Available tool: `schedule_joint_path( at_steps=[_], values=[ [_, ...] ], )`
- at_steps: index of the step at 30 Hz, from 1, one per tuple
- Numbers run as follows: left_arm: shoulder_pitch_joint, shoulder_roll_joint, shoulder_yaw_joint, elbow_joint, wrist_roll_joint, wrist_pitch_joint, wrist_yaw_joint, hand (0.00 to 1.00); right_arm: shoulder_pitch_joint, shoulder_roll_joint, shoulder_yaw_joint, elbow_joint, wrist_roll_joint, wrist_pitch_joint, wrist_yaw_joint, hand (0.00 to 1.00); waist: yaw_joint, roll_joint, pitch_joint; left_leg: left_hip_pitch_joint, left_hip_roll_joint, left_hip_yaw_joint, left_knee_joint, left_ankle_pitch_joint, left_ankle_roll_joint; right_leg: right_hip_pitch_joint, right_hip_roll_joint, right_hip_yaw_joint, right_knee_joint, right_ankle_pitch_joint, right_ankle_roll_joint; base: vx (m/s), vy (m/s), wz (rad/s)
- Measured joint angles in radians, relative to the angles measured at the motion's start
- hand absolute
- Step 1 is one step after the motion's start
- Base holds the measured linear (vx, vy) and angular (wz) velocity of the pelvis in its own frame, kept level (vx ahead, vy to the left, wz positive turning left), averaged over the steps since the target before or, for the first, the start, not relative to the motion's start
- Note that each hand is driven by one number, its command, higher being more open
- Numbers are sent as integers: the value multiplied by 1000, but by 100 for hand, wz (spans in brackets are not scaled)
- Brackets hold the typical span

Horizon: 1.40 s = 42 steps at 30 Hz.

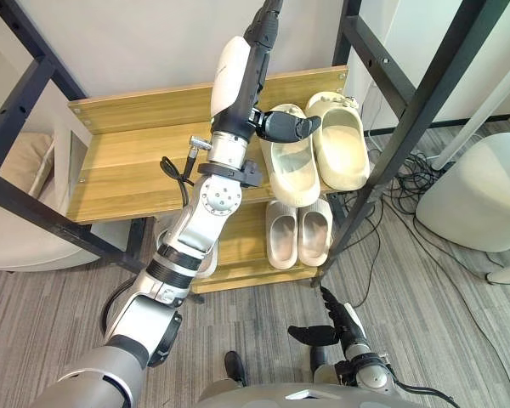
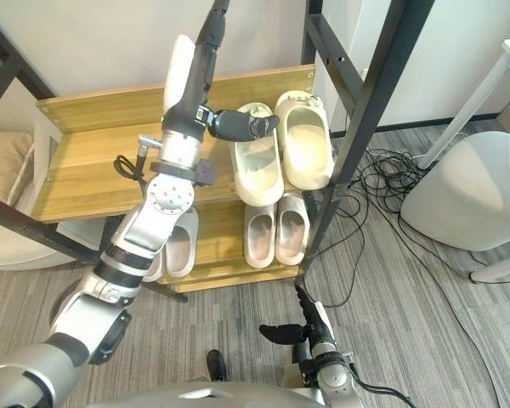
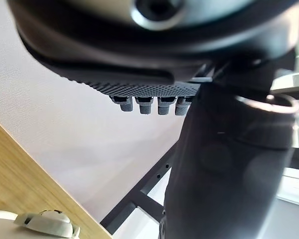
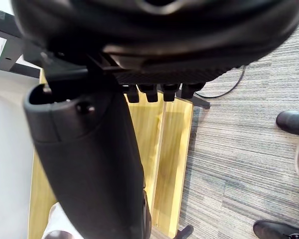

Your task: Organize the slippers on the shoe rack

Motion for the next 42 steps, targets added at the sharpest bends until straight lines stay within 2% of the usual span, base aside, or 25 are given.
schedule_joint_path(
  at_steps=[8, 12, 13, 18, 21, 27, 35, 42],
  values=[
    [133, 1, 25, -88, -82, -8, -1, 100, -1, 0, 0, 10, 0, 1, 1, 100, 10, 0, -2, 0, -6, -21, 0, 3, 3, 13, -6, -19, 0, -4, 4, -8, 17, 8],
    [267, -74, 31, -156, -224, -18, -1, 100, -1, -1, 0, 18, -2, 6, 0, 100, 27, -1, -4, 2, -15, -30, 0, 3, 3, 21, -14, -31, 1, -7, 8, 4, 27, 9],
    [308, -95, 29, -161, -303, -23, -4, 100, -1, -1, 0, 18, -2, 15, 0, 100, 34, -2, -5, 2, -16, -34, 0, 3, 4, 23, -15, -35, 1, -8, 9, -5, 22, 7],
    [406, -121, -11, -173, -517, -24, -44, 100, 4, 0, 0, 19, -1, 24, 0, 100, 44, -7, -8, 3, -18, -52, 0, 5, 7, 34, -16, -50, 3, -13, 9, -8, 12, 10],
    [421, -121, -61, -175, -593, -24, -68, 100, 11, 0, 0, 19, -1, 24, 0, 100, 56, -11, -11, 2, -18, -57, 0, 5, 7, 35, -16, -56, 5, -15, 9, -3, 13, 8],
    [449, -125, -160, -180, -682, -24, -132, 100, 14, 0, 4, 25, -1, 24, 0, 100, 57, -15, -24, 1, -22, -75, -1, 6, 8, 38, -21, -74, 22, -30, 13, 7, 11, 9],
    [459, -128, -260, -174, -686, -19, -147, 100, 0, 2, 15, 58, 1, 24, -6, 100, 58, -21, -38, 11, -23, -84, -3, 7, 10, 54, -21, -89, 23, -33, 12, -5, 3, 3],
    [475, -125, -284, -153, -685, -19, -147, 100, -29, -3, 49, 97, 0, 29, -14, 100, 62, -25, -40, 26, -22, -89, -6, 7, 9, 70, -19, -97, 18, -40, 5, -18, 4, 3]
  ],
)
